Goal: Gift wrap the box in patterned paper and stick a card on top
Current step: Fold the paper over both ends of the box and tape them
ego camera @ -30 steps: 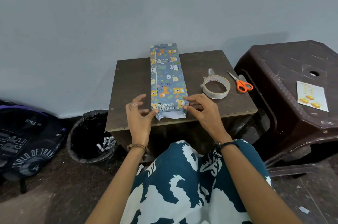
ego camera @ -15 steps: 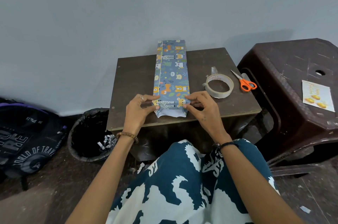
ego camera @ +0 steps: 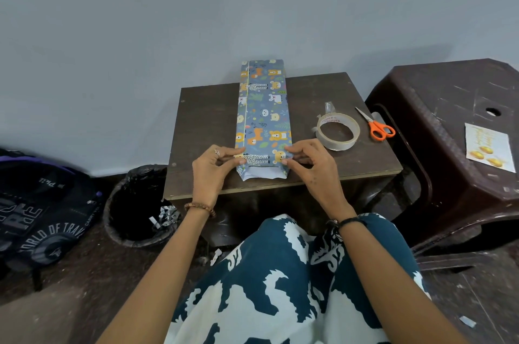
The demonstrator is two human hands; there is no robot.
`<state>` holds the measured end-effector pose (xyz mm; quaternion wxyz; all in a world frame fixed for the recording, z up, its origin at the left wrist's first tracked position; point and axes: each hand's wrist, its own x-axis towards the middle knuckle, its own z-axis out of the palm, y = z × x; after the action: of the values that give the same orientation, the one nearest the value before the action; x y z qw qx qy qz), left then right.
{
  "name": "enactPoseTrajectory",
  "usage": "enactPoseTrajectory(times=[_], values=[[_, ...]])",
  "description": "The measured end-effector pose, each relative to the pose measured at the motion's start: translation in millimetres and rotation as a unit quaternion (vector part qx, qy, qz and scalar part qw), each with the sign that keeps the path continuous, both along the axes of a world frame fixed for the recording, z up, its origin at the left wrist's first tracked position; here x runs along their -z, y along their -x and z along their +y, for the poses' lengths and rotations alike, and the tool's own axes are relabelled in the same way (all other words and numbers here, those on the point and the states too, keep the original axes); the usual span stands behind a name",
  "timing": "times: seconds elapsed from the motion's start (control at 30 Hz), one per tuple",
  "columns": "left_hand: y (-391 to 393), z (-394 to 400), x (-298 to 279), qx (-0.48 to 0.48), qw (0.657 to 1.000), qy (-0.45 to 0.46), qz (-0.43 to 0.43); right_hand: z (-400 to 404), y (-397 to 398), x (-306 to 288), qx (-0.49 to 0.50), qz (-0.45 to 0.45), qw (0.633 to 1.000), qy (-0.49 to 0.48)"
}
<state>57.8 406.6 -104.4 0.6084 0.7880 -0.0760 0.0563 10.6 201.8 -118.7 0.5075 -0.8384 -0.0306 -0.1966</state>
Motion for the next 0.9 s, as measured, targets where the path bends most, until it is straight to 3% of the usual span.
enactPoseTrajectory(times=[0.17,0.33,0.5,0.7,0.9], values=[[-8.8,7.0,-4.6,0.087,0.987,-0.106,-0.078,0.7,-0.7,0.1,0.029,-0.044,0.995,0.088],[-16.4,13.4,-3.9,0.158,0.938,-0.256,-0.175,1.4,-2.8,-1.0,0.037,-0.086,0.975,0.201],[-14.7,8.6,-1.3,0.155,0.932,-0.266,-0.19,-2.7,-1.3,-6.1,0.008,-0.073,0.98,0.184],[-16.4,14.5,3.7,0.174,0.918,-0.276,-0.224,-13.2,-2.9,-3.0,-0.025,-0.124,0.945,0.302],[-18.6,18.1,5.4,0.196,0.889,-0.316,-0.268,-28.3,-0.9,-4.1,-0.103,-0.101,0.905,0.4]])
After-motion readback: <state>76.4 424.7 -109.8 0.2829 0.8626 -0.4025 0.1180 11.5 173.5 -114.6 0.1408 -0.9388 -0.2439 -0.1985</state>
